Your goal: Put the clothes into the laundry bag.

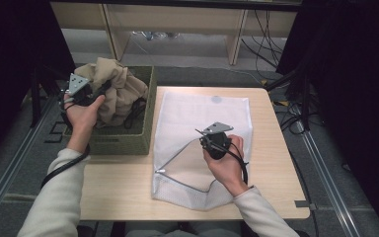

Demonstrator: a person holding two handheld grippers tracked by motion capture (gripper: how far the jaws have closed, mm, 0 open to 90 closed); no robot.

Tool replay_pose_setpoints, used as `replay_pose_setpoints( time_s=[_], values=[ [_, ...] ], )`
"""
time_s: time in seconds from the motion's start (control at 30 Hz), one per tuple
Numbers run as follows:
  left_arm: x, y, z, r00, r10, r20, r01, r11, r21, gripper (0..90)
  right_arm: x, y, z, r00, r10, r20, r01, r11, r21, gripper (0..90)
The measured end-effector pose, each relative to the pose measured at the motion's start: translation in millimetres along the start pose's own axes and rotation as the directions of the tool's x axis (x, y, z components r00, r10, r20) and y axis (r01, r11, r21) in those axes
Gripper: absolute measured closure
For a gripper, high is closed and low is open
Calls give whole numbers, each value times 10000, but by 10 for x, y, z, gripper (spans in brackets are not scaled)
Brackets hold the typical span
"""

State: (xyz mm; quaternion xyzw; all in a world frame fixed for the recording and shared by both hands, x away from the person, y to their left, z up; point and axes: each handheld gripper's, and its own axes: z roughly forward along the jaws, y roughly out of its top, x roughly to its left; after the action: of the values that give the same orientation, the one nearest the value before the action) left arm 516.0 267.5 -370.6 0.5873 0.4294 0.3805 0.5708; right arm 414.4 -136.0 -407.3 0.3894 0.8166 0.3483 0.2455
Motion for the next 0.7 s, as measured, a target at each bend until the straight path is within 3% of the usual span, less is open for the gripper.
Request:
replay_pose_setpoints(
  time_s=[0.1, 0.37, 0.43, 0.7],
  values=[
    [-38, 74, -71, 10000, 65, 75, -63, 9996, -270, 833, 13, 10, -18, 9998, 173, 32, -172, 9997, -173, 892],
    [-147, 286, -226, 9983, 507, 294, -477, 9944, -947, 833, 15, 29, -49, 9997, -145, 197, 160, 9971, -750, 892],
    [-174, 340, -268, 9971, 658, 374, -615, 9924, -1067, 833, 24, 34, -64, 9999, 52, 161, -40, 9976, -696, 892],
    [-269, 500, -405, 9946, 691, 772, -559, 9853, -1612, 833, 29, 38, -71, 9998, -9, 196, 26, 9965, -837, 892]
  ],
)
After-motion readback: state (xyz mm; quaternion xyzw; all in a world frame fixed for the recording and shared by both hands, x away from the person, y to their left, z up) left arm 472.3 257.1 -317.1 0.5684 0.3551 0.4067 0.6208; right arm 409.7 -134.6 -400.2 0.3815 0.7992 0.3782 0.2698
